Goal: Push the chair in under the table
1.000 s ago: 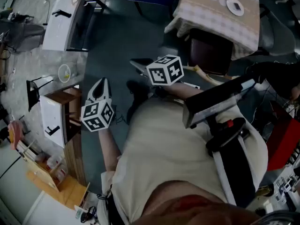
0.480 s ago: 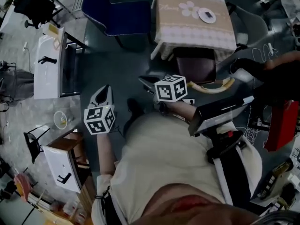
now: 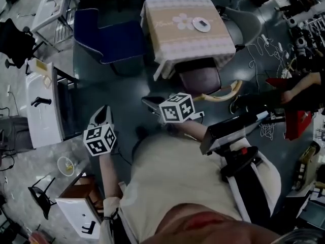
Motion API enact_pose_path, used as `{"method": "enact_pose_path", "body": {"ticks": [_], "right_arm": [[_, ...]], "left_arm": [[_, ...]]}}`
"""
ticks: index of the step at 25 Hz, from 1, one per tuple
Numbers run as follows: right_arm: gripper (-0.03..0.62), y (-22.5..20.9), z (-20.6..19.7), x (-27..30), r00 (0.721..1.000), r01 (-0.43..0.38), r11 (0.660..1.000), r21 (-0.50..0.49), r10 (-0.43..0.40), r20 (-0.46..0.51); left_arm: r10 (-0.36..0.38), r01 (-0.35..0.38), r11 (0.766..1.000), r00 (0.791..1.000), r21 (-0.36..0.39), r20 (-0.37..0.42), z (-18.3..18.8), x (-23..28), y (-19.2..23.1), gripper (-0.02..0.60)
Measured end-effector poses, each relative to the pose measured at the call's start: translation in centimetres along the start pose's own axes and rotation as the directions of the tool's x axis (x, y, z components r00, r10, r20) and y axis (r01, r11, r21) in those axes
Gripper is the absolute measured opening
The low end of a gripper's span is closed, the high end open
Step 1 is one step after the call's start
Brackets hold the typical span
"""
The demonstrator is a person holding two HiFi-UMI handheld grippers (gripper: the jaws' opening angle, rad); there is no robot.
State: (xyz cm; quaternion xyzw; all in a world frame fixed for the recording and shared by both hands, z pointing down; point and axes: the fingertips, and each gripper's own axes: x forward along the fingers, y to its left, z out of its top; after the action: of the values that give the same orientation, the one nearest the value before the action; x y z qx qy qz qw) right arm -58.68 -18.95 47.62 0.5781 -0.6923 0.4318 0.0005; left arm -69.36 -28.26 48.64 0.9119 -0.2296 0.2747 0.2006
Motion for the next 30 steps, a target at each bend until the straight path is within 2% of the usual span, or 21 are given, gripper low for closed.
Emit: {"method": "enact_pose_path", "body": {"ticks": [6,10,15,20,25,30], "right_arm": [[0.012,-2.8,0.4,-1.0,0.997,0.073,0.995,0.067,-0.075,0.030],[0.012,-4.2,1.5,-0.3,0.998,0.044,0.993,0.111,-0.049,0.044],[0.012,-6.6,4.3,2.0,0.999,-0.018,0.994,0.111,0.012,0.049],[0.012,-10.1,7.7,1.1,0.997,-0.057,0.992,0.115,0.050,0.062],[0.012,-12.1,10.2,1.6,0.993,-0.088,0.987,0.133,0.077,0.089],[0.012,-15.9,12.4,-0.6,0.995,-0.061,0.989,0.137,0.050,0.084]], "left_arm": [[-0.026,0.025,0.999,1.000,-0.021,-0.015,0.6,2.0,0.1,0.008],[-0.016,0.017,1.000,0.999,0.009,-0.038,1.6,3.3,-0.4,0.008],[0.048,-0.047,0.999,0.997,0.018,-0.066,3.3,5.9,0.8,0.008],[0.045,-0.039,0.996,0.995,0.077,-0.085,6.6,9.9,-2.5,0.008],[0.066,-0.054,0.989,0.994,0.138,-0.086,9.2,11.4,-3.7,0.008],[0.103,-0.081,0.982,0.987,0.168,-0.127,10.5,13.8,-5.8,0.008]]}}
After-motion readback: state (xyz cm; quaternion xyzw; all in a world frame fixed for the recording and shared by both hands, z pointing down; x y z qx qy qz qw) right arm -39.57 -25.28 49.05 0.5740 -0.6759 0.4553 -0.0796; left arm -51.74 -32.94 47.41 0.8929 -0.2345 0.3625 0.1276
